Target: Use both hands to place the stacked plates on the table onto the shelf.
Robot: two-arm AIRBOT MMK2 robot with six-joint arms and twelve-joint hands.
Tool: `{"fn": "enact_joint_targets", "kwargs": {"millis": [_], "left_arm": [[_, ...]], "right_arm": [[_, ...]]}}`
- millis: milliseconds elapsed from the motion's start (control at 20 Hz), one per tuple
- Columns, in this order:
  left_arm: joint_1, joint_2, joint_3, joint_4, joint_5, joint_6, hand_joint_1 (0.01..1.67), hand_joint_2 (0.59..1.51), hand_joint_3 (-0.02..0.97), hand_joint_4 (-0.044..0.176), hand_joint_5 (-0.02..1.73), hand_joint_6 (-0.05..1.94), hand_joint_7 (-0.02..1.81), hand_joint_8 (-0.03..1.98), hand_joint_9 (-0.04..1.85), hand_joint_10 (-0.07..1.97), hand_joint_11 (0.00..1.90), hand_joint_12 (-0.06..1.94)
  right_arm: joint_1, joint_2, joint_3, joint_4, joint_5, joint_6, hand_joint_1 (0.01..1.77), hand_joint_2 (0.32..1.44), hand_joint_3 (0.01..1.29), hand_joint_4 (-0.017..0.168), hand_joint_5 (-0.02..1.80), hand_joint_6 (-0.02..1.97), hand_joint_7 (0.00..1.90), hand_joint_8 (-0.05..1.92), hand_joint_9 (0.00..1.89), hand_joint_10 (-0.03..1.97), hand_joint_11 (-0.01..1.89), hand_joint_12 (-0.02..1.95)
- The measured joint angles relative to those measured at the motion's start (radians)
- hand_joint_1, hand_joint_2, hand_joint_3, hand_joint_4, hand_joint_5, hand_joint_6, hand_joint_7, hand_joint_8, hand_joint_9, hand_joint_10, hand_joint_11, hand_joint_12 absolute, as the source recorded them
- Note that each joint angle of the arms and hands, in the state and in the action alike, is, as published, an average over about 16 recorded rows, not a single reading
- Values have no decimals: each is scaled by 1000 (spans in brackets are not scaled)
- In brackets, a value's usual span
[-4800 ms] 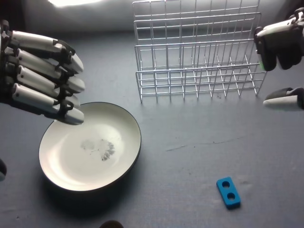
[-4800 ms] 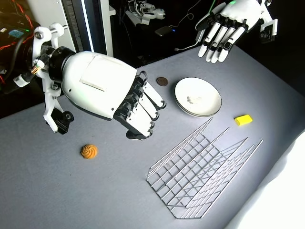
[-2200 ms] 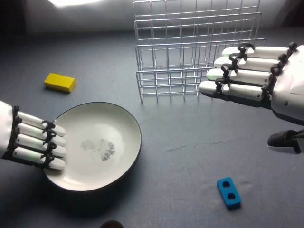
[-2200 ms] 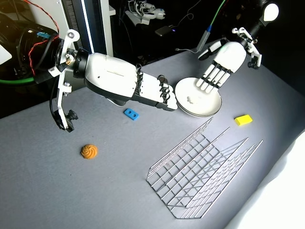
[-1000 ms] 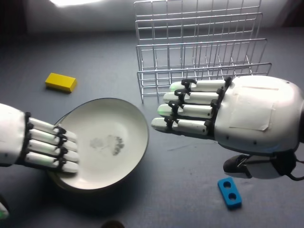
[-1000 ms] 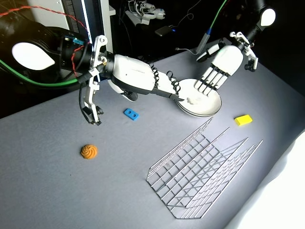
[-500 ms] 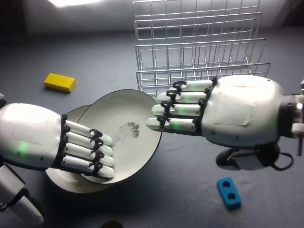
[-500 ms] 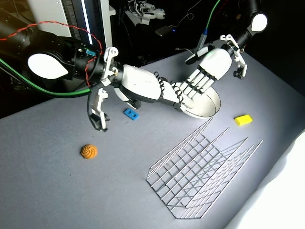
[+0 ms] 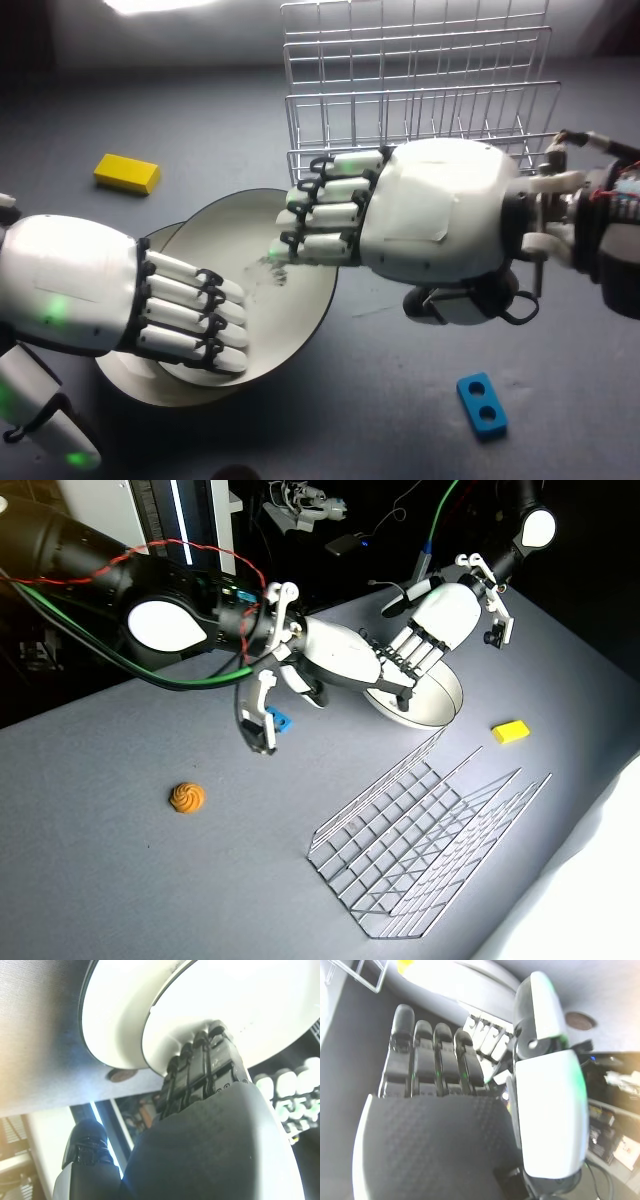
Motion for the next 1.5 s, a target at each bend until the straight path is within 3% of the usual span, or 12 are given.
{"fn": "enact_joint_targets", "kwargs": {"millis": [200, 450, 1000, 1500], "left_arm": [[2, -1, 32, 3, -21, -1, 17, 1141, 14, -2, 14, 1, 16, 3, 15, 9, 13, -4], [-8, -4, 101, 12, -62, -3, 17, 1143, 13, 0, 16, 8, 19, 3, 18, 9, 13, -5], [-12, -25, 254, 53, -158, -8, 16, 1149, 14, 2, 21, 11, 20, 2, 21, 11, 14, -7], [38, -53, 315, 57, -189, 4, 15, 1149, 15, 1, 15, 10, 16, 1, 19, 11, 16, -17]], "right_arm": [[16, -44, 32, 1, -17, -13, 1092, 1044, 22, 8, 148, 21, 104, 12, 115, 6, 18, 780], [38, -70, 57, 11, -28, -23, 1097, 1038, 22, 8, 144, 20, 92, 12, 106, 6, 18, 758], [102, -34, 36, 37, -41, -27, 1080, 1046, 22, 8, 111, 21, 61, 12, 70, 7, 17, 617], [115, -8, 0, 39, -55, -27, 1089, 1054, 23, 8, 112, 20, 54, 12, 58, 8, 16, 613]]}}
